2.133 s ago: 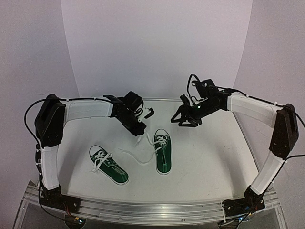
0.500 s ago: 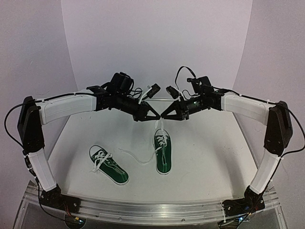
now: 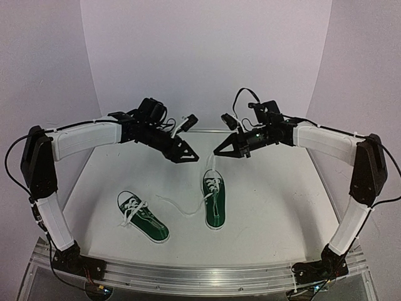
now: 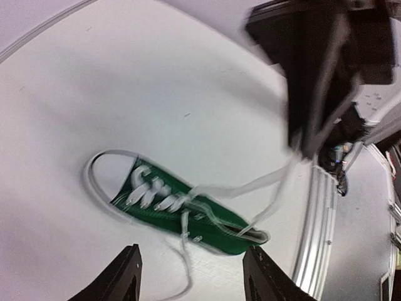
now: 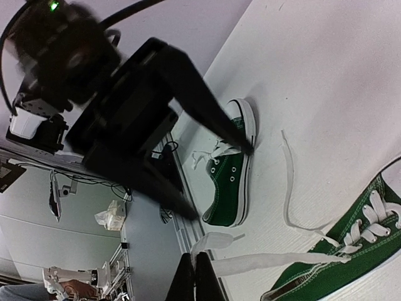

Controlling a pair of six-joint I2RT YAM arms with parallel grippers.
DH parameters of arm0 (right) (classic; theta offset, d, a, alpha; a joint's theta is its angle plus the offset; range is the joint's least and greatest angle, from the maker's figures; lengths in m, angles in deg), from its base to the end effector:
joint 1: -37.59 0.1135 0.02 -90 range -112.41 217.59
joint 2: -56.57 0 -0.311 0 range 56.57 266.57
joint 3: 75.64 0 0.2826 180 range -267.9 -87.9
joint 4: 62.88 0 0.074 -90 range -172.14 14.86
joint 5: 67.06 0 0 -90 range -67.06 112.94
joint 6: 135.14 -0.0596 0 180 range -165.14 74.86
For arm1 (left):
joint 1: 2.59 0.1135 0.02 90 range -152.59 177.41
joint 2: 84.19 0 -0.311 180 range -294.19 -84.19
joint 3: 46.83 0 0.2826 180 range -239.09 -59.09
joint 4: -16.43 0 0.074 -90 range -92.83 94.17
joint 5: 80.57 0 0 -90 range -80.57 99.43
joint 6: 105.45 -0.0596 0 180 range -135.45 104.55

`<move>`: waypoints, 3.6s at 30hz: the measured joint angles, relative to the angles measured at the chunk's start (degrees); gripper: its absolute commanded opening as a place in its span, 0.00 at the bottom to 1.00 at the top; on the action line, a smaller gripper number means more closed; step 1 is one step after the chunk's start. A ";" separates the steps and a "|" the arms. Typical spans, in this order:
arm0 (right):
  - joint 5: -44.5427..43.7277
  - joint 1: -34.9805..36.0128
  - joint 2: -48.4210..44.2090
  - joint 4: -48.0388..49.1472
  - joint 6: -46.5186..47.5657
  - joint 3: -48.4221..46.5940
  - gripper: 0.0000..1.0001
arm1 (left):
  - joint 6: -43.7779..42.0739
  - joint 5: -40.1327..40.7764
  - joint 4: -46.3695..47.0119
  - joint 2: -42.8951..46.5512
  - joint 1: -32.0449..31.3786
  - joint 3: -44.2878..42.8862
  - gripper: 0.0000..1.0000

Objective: Tie the shoes

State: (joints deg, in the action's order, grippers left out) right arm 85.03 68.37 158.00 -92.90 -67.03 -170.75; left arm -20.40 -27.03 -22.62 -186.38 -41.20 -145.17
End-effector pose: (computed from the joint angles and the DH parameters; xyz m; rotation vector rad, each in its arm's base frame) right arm 0.3550 0.2728 0.3268 -0.8405 2.1471 1.6849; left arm 0.3350 -0.3128 0.3155 1.1773 2.0434 -1.0305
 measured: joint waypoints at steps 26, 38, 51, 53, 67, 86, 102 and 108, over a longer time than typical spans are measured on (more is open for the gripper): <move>-17.27 -7.28 -8.34 -8.13 -3.32 7.64 0.00 | -31.26 22.54 -5.52 0.35 1.85 18.72 0.63; -14.89 -7.24 -7.69 -8.89 -4.55 2.45 0.00 | -34.42 27.77 1.48 -5.29 -4.16 20.78 0.35; -13.68 -3.50 1.58 -8.41 -4.98 -7.32 0.00 | -33.44 31.28 2.44 -4.36 -7.92 23.11 0.00; -13.81 -2.15 3.53 -8.47 -5.01 -8.73 0.00 | -31.82 32.04 1.15 -2.36 -9.49 24.28 0.00; -12.08 12.69 23.09 -7.27 -7.10 -24.10 0.58 | -15.68 34.31 -3.29 22.07 -25.63 31.35 0.00; -17.12 2.98 18.10 -19.48 4.01 -18.33 0.31 | -2.91 28.41 -1.09 14.39 -22.14 26.98 0.00; -23.12 6.79 20.99 -24.12 12.98 -17.30 0.31 | 10.71 17.86 4.40 9.96 -16.13 23.47 0.00; -26.53 8.15 22.30 -24.88 14.72 -16.39 0.30 | 12.94 16.43 4.38 9.96 -15.14 23.44 0.00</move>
State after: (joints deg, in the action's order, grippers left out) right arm 58.50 76.52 180.30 -117.78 -52.31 -187.14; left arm -7.47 -10.60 -18.25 -176.42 -56.33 -121.72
